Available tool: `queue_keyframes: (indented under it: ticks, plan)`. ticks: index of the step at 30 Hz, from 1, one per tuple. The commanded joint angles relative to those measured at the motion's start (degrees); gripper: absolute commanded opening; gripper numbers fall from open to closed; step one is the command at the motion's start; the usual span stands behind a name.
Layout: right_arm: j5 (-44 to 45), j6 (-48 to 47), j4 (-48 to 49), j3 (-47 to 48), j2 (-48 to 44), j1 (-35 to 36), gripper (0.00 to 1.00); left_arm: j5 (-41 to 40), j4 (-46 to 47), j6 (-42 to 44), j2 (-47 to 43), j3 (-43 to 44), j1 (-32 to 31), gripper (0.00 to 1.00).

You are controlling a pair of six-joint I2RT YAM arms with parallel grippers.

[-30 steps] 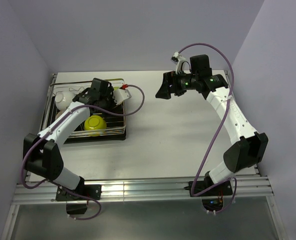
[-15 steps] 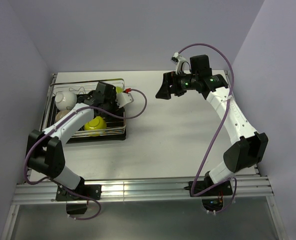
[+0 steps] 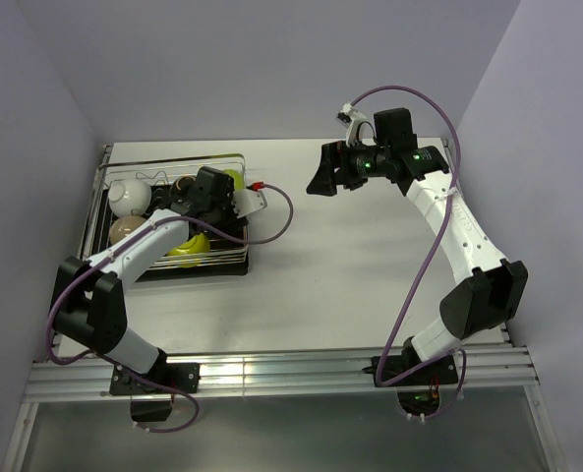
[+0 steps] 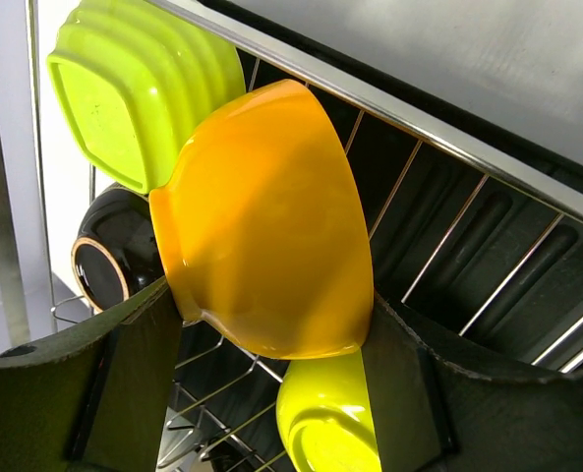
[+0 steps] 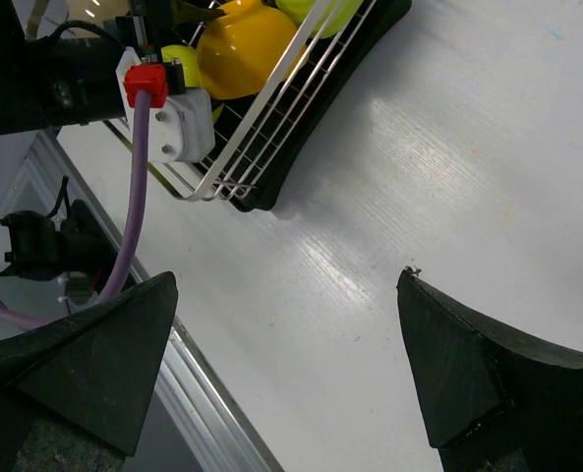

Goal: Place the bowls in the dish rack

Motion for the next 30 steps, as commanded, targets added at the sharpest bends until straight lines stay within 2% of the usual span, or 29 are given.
queue_keyframes:
  ticks: [1, 3, 4, 6, 7, 9, 10, 13, 15, 16, 19, 30]
  plan:
    - [0.5, -0.7, -0.3, 1.5, 0.6, -0.5, 1.0, -2.5, 3.3, 2.0, 0.3, -1.7, 0.2, 0.07]
    - [0.4, -0.9, -0.6, 1.8, 0.7, -0.5, 1.0, -2.6, 3.3, 2.5, 0.3, -2.3, 0.0, 0.14]
    - [0.5, -0.8, -0.8, 1.9, 0.8, -0.5, 1.0, -2.6, 3.2, 2.6, 0.2, -2.4, -0.1, 0.25]
    - [0.5, -0.9, -1.0, 2.1, 0.9, -0.5, 1.0, -2.5, 2.9, 2.7, 0.1, -2.6, -0.3, 0.34]
    - [0.7, -1.0, -1.2, 2.2, 1.1, -0.5, 1.0, -2.5, 2.9, 2.8, 0.0, -2.7, -0.4, 0.45]
    - [0.9, -1.1, -1.4, 2.4, 1.1, -0.6, 1.0, -2.0, 2.5, 2.9, -0.4, -2.6, -0.5, 0.52]
    - [0.9, -1.1, -1.4, 2.5, 1.3, -0.5, 1.0, -1.9, 2.2, 2.9, -0.4, -2.5, -0.5, 0.62]
    - [0.9, -1.1, -1.6, 2.7, 1.4, -0.5, 1.0, -1.1, 1.1, 3.1, -1.0, -2.1, -0.7, 0.74]
    - [1.0, -1.2, -1.8, 2.8, 1.4, -0.5, 1.0, -0.5, 0.1, 3.2, -1.1, -1.6, -0.7, 0.77]
    - [1.0, -1.2, -1.9, 2.8, 1.5, -0.5, 1.0, -0.5, -0.1, 3.1, -1.1, -1.5, -0.8, 0.9]
    - [0.8, -1.1, -1.6, 2.5, 1.4, -0.5, 1.0, 0.0, -1.4, 2.7, -1.2, -0.7, -0.8, 0.97]
    - [0.7, -1.2, -1.6, 2.3, 1.3, -0.5, 1.0, 3.7, -6.9, 1.1, -4.0, 3.6, -1.0, 0.99]
